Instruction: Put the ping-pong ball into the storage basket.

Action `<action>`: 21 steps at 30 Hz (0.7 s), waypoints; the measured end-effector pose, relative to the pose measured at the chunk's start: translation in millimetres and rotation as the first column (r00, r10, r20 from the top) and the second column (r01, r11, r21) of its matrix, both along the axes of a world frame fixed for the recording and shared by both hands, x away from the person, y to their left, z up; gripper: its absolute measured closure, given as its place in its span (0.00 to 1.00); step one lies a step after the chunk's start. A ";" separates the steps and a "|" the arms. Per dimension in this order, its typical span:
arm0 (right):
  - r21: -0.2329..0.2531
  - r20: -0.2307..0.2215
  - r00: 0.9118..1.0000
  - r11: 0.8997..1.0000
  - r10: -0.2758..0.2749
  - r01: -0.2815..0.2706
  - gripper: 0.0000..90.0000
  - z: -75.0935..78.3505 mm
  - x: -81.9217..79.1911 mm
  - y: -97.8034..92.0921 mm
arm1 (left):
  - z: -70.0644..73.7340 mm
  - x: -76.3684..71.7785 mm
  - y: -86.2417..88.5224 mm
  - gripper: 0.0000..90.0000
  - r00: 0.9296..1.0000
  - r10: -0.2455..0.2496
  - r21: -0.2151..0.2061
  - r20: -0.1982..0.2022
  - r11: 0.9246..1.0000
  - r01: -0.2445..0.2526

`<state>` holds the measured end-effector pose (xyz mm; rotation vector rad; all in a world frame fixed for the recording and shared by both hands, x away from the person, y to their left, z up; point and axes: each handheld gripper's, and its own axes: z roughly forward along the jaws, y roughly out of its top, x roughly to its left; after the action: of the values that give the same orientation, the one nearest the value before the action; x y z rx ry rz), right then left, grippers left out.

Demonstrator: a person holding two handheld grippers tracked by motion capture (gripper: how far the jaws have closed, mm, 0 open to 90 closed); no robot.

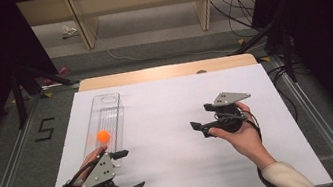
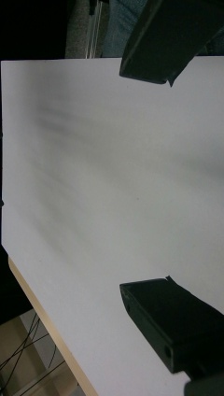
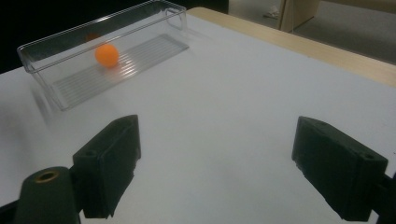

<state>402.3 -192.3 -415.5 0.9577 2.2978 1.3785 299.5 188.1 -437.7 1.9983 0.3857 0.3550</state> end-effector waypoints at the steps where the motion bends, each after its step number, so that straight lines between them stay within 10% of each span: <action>1: 0.003 0.001 1.000 1.000 -0.005 0.005 0.18 -0.1 -1.5 -2.5 | 0.1 0.0 0.1 0.00 1.000 0.000 0.000 0.000 1.000 0.000; 21: 0.009 0.000 0.999 0.999 -0.053 0.053 0.18 -1.4 -22.9 -36.2 | 0.0 0.2 0.7 0.00 1.000 0.002 0.001 0.000 1.000 -0.002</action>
<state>379.4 -228.5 -416.9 1.0134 2.2508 1.3680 299.7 188.8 -437.7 1.9988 0.3877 0.3568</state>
